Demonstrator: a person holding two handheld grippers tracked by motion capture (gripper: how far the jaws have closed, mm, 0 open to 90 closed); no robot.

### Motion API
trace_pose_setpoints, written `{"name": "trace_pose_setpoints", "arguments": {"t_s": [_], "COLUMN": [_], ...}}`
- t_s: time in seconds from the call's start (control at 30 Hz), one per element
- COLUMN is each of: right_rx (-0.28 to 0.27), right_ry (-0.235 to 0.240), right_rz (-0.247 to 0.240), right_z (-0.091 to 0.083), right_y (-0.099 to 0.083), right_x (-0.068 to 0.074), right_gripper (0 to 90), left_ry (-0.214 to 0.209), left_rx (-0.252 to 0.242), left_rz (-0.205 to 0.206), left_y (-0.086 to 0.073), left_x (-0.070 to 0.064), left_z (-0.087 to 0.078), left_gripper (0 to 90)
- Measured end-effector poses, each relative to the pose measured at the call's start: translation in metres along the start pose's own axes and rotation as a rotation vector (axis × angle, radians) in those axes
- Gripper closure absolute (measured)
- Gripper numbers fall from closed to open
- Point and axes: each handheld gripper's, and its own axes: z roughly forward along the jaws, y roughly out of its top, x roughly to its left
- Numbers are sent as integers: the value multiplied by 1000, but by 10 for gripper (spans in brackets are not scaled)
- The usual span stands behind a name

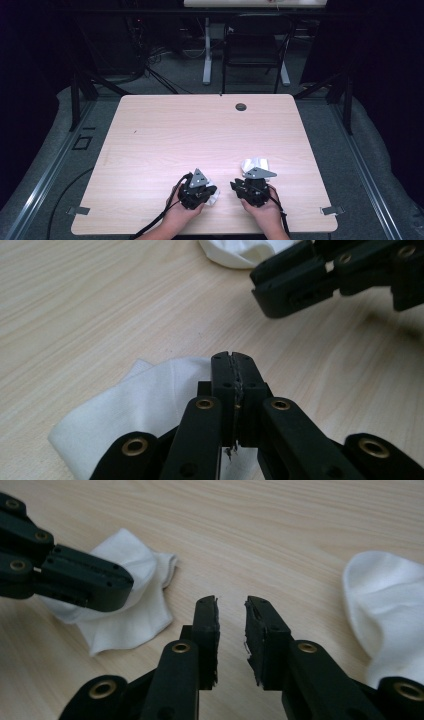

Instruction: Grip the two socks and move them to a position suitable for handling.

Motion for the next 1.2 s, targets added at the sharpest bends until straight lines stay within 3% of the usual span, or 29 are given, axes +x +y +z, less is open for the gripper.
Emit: {"name": "trace_pose_setpoints", "arguments": {"t_s": [0.2,0.57,0.8,0.97,1.2], "right_rx": [33,58,47,74,78], "right_ry": [37,113,121,108,96], "right_rz": [-39,-90,-101,-136,-142], "right_z": [9,25,33,38,38], "right_y": [2,4,4,2,0], "right_x": [12,36,41,44,43], "right_gripper": [864,870,862,863,880], "left_ry": [2,7,11,12,51], "left_rx": [-29,-70,-80,-79,-90], "left_rz": [-7,-46,-44,-45,-63], "left_y": [2,4,2,0,-7], "left_x": [6,20,20,23,37], "left_z": [-14,-34,-40,-45,-62], "left_gripper": [898,899,898,899,898]}}
